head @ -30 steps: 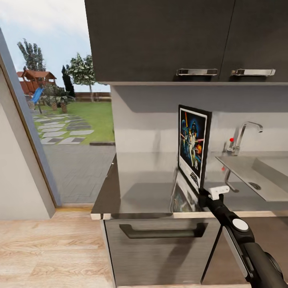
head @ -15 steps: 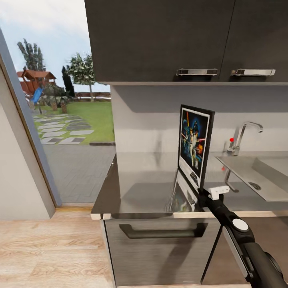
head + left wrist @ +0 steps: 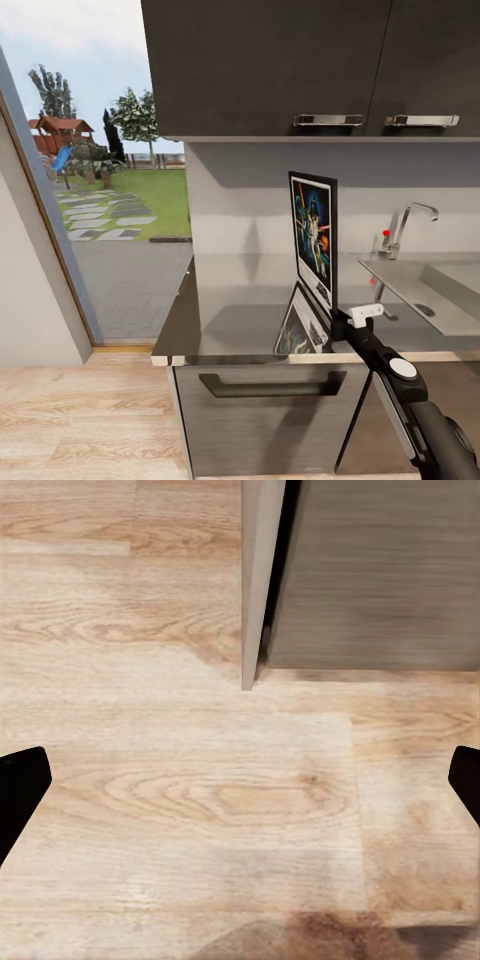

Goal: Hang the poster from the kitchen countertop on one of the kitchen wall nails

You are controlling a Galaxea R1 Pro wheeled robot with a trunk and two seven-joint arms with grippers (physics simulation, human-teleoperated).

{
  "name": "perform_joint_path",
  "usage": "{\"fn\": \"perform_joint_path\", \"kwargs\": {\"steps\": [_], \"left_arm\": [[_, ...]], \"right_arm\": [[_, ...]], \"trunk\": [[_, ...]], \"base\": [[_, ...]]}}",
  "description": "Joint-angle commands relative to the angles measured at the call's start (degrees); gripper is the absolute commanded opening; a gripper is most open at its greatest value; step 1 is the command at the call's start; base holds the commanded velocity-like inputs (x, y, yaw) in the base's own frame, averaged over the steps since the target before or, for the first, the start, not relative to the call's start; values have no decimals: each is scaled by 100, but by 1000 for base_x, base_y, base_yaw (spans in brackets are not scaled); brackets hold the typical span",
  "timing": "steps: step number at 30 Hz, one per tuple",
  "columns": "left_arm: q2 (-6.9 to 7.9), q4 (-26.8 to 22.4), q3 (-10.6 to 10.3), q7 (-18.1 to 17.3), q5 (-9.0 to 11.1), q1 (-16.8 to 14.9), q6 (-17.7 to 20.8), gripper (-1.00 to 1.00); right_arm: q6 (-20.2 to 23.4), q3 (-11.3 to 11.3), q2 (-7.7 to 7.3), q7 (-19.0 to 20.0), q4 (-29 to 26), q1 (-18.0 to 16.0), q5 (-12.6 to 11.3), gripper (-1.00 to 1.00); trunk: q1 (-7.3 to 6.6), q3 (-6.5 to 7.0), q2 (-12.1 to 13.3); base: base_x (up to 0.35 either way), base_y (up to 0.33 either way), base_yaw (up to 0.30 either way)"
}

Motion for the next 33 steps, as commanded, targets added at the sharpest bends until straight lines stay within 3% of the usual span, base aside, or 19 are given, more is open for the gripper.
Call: {"fn": "perform_joint_path", "kwargs": {"steps": [1,10,33], "left_arm": [[-4,-6,10,0,1,1,-9,100],[-4,-2,10,3,1,1,-11,100],[-4,0,10,0,1,1,-9,100]], "right_arm": [[35,-7,0,34,-9,-3,-23,-100],[40,-7,0,35,-48,-3,-23,-100],[40,2,8,42,-94,-3,-23,-100]], "trunk": [[0,-5,-3],[0,-5,-3],[0,-5,-3]], "base": [[0,0,0],[-55,0,0],[-316,30,1]]}}
